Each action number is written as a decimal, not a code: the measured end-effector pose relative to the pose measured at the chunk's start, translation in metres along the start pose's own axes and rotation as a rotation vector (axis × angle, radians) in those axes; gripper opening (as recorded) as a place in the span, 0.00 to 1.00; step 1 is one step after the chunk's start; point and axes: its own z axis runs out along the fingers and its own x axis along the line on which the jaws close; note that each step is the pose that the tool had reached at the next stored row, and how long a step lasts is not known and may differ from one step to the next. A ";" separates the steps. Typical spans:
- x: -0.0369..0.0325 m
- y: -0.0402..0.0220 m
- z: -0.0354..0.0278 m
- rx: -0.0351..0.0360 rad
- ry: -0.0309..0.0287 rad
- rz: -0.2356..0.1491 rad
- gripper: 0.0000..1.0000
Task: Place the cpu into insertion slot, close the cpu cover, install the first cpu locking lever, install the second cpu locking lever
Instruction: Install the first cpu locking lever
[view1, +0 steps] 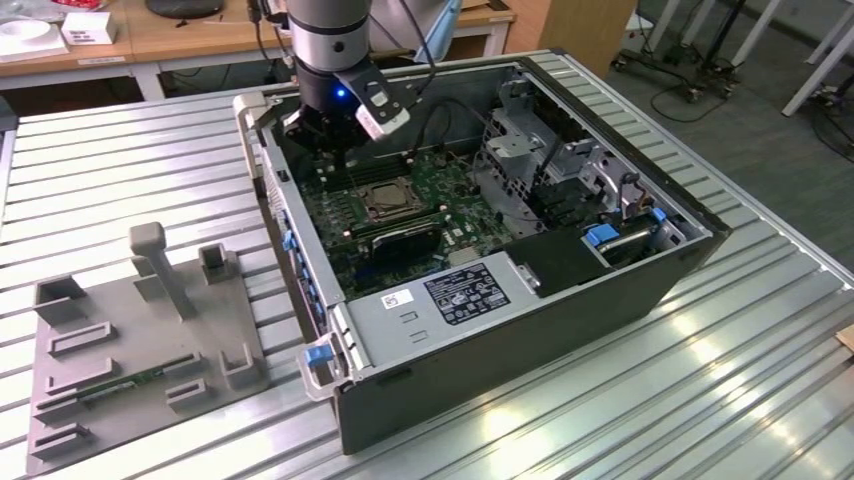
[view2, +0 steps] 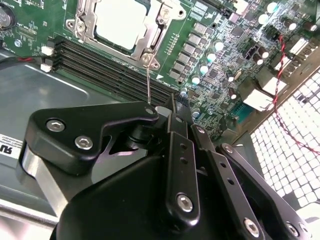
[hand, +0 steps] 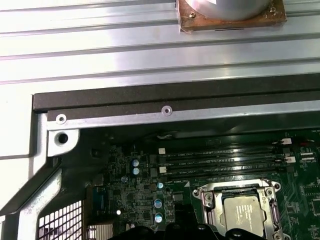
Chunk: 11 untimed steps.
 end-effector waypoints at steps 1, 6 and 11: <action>0.0001 0.0006 0.0004 -0.0004 0.0001 0.000 0.11; 0.0004 0.0036 0.0013 -0.0018 0.0002 0.000 0.11; 0.0007 0.0059 0.0020 -0.0055 0.0005 0.000 0.11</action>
